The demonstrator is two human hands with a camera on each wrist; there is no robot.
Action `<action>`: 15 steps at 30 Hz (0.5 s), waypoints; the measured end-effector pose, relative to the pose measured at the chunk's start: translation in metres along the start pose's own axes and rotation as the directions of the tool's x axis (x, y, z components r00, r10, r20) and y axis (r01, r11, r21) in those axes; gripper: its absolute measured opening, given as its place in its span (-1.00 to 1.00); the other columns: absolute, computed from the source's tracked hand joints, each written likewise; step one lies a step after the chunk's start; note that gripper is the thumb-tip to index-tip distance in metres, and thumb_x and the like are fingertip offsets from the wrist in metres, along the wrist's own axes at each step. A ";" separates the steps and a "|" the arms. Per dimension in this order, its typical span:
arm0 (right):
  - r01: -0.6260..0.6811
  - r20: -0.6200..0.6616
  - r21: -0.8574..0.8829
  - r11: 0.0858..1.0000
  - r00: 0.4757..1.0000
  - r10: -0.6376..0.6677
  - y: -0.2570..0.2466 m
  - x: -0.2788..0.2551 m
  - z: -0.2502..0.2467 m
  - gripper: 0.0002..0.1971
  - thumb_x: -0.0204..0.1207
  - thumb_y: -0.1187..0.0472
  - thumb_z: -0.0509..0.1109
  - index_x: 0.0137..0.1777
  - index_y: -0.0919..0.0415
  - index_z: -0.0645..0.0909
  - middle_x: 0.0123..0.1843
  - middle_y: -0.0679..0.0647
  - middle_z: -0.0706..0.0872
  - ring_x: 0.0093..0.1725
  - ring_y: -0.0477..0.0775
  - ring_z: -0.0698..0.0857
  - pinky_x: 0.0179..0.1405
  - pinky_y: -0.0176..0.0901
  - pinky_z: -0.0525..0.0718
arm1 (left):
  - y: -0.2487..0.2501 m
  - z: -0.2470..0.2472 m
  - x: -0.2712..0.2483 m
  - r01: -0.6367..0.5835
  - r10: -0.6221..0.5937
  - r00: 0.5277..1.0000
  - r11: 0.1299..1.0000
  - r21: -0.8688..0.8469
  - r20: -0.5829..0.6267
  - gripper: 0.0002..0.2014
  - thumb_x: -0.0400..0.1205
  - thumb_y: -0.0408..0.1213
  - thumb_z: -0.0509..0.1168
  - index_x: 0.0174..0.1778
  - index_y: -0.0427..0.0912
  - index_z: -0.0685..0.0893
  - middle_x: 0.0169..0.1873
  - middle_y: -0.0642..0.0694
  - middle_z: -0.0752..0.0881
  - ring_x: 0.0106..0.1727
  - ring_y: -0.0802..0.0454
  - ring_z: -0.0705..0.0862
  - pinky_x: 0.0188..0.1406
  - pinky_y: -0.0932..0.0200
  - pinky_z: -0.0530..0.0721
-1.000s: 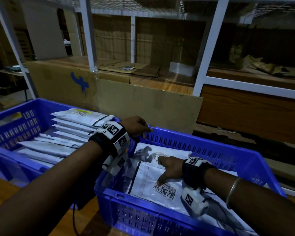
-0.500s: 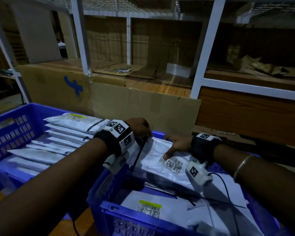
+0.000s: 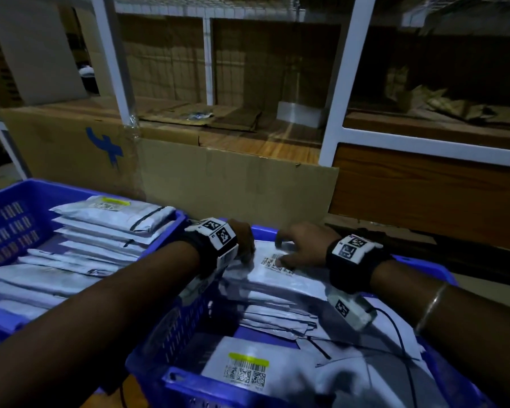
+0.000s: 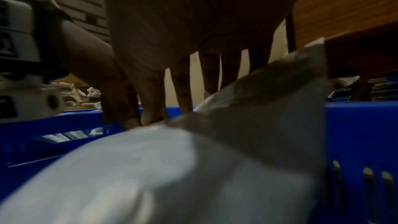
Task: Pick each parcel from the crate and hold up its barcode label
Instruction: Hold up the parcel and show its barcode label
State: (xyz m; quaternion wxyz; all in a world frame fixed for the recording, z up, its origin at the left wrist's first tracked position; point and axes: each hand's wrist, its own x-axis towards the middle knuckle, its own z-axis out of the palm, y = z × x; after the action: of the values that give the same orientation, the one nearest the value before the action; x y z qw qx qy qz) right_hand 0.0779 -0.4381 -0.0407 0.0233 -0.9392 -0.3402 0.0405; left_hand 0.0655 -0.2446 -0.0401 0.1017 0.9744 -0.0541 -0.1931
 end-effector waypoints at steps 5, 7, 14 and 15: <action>0.007 -0.008 -0.229 0.974 1.000 -0.009 0.001 -0.012 0.008 -0.43 0.32 -0.51 0.34 0.17 -0.18 0.70 0.15 0.00 0.55 0.21 0.07 0.50 0.04 -0.02 0.46 | -0.001 0.004 0.007 0.067 -0.068 0.998 0.997 0.032 0.011 -0.70 0.39 -0.06 0.57 -0.06 -0.12 0.83 -0.11 -0.02 0.80 -0.11 0.05 0.71 -0.11 0.22 0.62; -0.009 0.064 -0.150 0.989 0.998 0.019 0.002 -0.013 0.008 -0.42 0.38 -0.48 0.33 0.24 -0.13 0.68 0.17 0.02 0.64 0.20 0.12 0.61 0.05 -0.04 0.58 | -0.001 0.003 0.015 0.106 -0.104 0.994 0.992 0.064 -0.028 -0.62 0.22 0.20 0.49 -0.25 -0.01 0.78 -0.22 0.02 0.78 -0.16 0.01 0.72 0.02 0.14 0.71; 0.080 0.216 -0.180 0.980 0.976 -0.040 -0.003 -0.008 0.020 -0.31 0.44 -0.55 0.09 0.00 0.11 0.54 0.01 0.12 0.62 0.00 0.19 0.62 0.00 0.16 0.68 | 0.013 -0.011 0.005 0.050 -0.051 0.996 0.999 -0.017 -0.067 -0.74 0.56 -0.17 0.43 0.02 -0.28 0.79 -0.05 -0.21 0.82 -0.25 -0.07 0.75 -0.03 0.11 0.73; 0.088 0.219 -0.189 0.978 0.975 -0.045 -0.004 -0.008 0.021 -0.37 0.46 -0.54 0.11 -0.07 0.09 0.48 -0.02 0.11 0.59 -0.05 0.17 0.60 -0.03 0.17 0.68 | 0.014 -0.014 0.005 0.043 -0.045 0.996 0.998 -0.037 -0.081 -0.77 0.59 -0.22 0.39 0.01 -0.31 0.80 -0.07 -0.20 0.83 -0.33 -0.01 0.72 -0.04 0.12 0.73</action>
State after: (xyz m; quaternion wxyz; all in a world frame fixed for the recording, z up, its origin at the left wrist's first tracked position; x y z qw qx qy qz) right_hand 0.0677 -0.4400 -0.0610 -0.1052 -0.9152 -0.3743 0.1061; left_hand 0.0741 -0.2565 -0.0263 0.1166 0.9805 -0.0250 -0.1561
